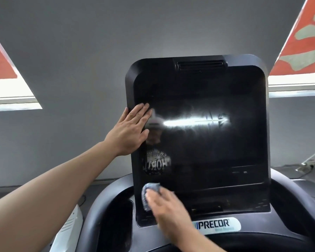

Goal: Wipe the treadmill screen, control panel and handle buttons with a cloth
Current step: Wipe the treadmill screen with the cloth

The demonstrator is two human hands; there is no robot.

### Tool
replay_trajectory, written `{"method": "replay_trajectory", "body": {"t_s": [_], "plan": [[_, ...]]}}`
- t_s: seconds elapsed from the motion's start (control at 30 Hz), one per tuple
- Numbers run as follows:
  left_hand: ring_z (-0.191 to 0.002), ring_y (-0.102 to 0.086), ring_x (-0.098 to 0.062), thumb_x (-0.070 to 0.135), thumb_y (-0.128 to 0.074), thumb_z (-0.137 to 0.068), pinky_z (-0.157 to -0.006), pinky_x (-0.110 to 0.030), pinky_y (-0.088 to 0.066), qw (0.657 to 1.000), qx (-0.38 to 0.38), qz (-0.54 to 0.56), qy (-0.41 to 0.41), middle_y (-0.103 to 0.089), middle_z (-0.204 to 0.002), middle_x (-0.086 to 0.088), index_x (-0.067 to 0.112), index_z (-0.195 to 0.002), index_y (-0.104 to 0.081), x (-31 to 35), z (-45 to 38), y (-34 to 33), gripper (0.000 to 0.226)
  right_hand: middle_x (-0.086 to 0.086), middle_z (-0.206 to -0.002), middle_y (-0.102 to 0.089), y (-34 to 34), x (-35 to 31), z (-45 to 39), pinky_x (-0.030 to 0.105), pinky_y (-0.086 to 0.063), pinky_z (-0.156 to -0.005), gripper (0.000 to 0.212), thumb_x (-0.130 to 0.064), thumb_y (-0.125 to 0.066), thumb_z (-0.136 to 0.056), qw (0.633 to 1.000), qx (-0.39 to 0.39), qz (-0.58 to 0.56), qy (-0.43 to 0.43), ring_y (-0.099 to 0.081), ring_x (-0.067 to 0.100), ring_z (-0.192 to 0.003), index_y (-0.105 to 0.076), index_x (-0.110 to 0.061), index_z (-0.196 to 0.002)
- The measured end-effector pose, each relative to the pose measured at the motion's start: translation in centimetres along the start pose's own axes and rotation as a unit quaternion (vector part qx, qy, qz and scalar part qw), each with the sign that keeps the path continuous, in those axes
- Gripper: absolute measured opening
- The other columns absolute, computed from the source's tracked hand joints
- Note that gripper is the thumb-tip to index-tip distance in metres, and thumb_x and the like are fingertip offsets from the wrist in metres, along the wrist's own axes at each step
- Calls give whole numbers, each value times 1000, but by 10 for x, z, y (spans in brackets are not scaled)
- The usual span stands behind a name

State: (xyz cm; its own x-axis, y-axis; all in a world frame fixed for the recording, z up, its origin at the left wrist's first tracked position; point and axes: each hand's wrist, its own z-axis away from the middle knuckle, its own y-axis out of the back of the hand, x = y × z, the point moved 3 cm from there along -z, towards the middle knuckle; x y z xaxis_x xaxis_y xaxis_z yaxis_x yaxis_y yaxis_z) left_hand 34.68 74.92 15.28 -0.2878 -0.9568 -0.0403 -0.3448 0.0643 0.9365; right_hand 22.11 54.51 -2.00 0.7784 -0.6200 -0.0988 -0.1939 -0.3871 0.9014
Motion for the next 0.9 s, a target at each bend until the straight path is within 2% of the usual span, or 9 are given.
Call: {"method": "replay_trajectory", "body": {"t_s": [0.1, 0.2, 0.3, 0.4, 0.57, 0.67, 0.73, 0.83, 0.9], "plan": [[-157, 23, -7, 51, -29, -109, -131, -47, 3, 1000, 3, -9, 1, 10, -174, 7, 23, -168, -3, -1, 0, -3, 70, 1, -139, -67, 10, 52, 17, 42, -55, -104, 53, -7, -50, -84, 998, 33, 35, -39, -57, 29, -126, -71, -8, -133], [-157, 25, -8, 51, -29, -110, -131, -49, 3, 1000, 11, -12, 9, 9, -175, 6, 21, -168, -4, 4, 0, -5, 71, 3, -144, -64, -8, 28, 19, 45, -58, -98, 57, -5, -46, -86, 998, 23, 44, -42, -62, 33, -122, -66, -7, -139], [-157, 25, -7, 51, -29, -110, -131, -48, 4, 1000, 6, -1, 9, 9, -175, 6, 22, -168, -4, 5, 1, -2, 70, -5, -137, -69, -18, -11, 12, 37, -62, -89, 52, -11, -45, -87, 1000, 2, 19, 15, -62, 24, -112, -74, -16, -129], [-158, 21, -8, 50, -28, -110, -132, -46, 2, 1000, -5, 7, -4, 7, -175, 6, 22, -168, -6, 3, 1, 5, 68, -14, -126, -73, 7, 23, 17, 36, -61, -88, 43, -17, -49, -84, 997, 64, 17, 25, -63, 21, -108, -81, -25, -112], [-161, -11, -17, 32, -48, -107, -131, -47, -16, 998, 29, 49, -14, -14, -175, 2, 19, -162, -33, 7, 3, 18, 59, -10, -128, -70, 3, 41, 33, 39, -61, -86, 40, -10, -52, -82, 995, 98, 8, -32, -54, 20, -106, -80, -16, -109], [-117, -63, -39, 16, -68, -95, -106, -50, -51, 993, 110, 32, -6, -42, -153, -12, 7, -141, -57, 3, -1, 32, 48, -13, -132, -68, -4, 8, 9, 29, -58, -88, 48, -12, -58, -77, 999, 29, -31, 0, -55, 16, -106, -77, -19, -121], [-87, -63, -42, 10, -73, -91, -85, -52, -57, 990, 142, 21, 11, -48, -131, -17, 3, -124, -62, 3, -12, 40, 36, -11, -131, -67, 6, 16, -6, 30, -58, -90, 51, -6, -66, -77, 998, 29, -61, 7, -57, 17, -105, -72, -17, -126], [-94, -51, -35, 1, -69, -89, -78, -49, -56, 988, 148, 28, 41, -43, -113, -18, 1, -108, -59, 5, -30, 42, 22, -7, -117, -72, 46, 59, -17, 32, -56, -87, 41, 3, -61, -85, 976, 121, -126, -128, -61, 18, -94, -75, -14, -119], [-88, -47, -28, 1, -64, -90, -77, -44, -52, 987, 137, 59, 63, -42, -105, -14, 3, -100, -56, 1, -36, 39, 13, -10, -104, -76, 80, 89, -21, 30, -55, -90, 41, 5, -55, -93, 899, 181, -243, -315, -69, 10, -93, -77, -21, -116]]}}
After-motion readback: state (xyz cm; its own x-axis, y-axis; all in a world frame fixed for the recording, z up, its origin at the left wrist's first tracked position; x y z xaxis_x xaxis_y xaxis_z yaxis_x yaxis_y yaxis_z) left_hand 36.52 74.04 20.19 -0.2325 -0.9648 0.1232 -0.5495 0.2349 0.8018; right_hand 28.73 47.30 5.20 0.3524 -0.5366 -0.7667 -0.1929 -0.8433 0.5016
